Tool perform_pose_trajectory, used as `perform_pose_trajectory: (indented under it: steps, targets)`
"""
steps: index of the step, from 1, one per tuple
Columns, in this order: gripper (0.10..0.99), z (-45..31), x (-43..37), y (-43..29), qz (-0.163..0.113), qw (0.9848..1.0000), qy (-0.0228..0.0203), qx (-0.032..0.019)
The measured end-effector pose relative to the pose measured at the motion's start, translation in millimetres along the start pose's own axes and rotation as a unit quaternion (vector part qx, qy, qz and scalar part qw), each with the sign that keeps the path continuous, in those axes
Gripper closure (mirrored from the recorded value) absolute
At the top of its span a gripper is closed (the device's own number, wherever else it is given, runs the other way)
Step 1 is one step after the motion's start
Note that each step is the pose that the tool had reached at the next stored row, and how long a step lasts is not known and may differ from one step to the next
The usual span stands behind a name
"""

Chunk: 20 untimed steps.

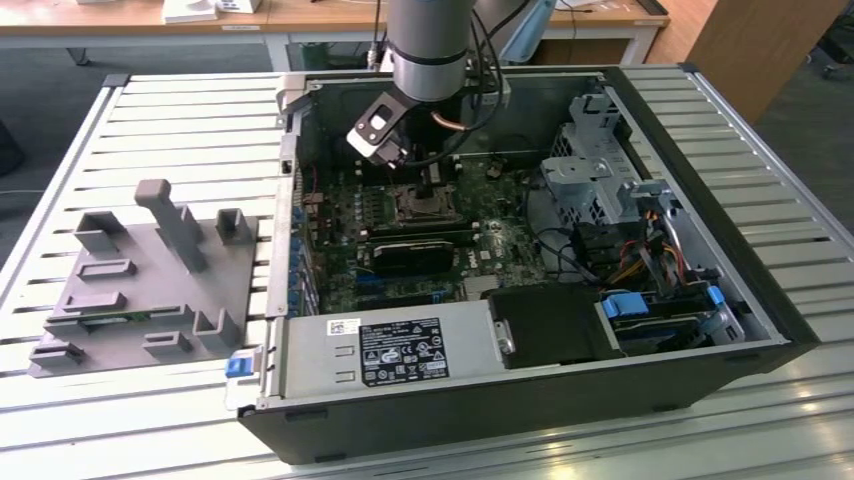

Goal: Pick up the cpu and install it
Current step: 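Close the cpu cover, then install the first cpu locking lever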

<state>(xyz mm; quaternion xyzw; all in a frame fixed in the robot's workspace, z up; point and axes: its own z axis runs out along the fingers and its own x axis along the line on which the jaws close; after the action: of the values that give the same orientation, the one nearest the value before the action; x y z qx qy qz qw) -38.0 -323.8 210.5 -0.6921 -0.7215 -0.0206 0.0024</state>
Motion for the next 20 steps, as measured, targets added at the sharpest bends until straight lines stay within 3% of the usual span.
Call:
perform_pose_trajectory:
  steps: [11,20]
  targets:
    - [0.980,-0.9,-0.1,2.5,0.000,1.0000,-0.0001,0.0001]
    - [0.980,-11.3,0.3,2.8,0.000,1.0000,0.0000,0.0000]
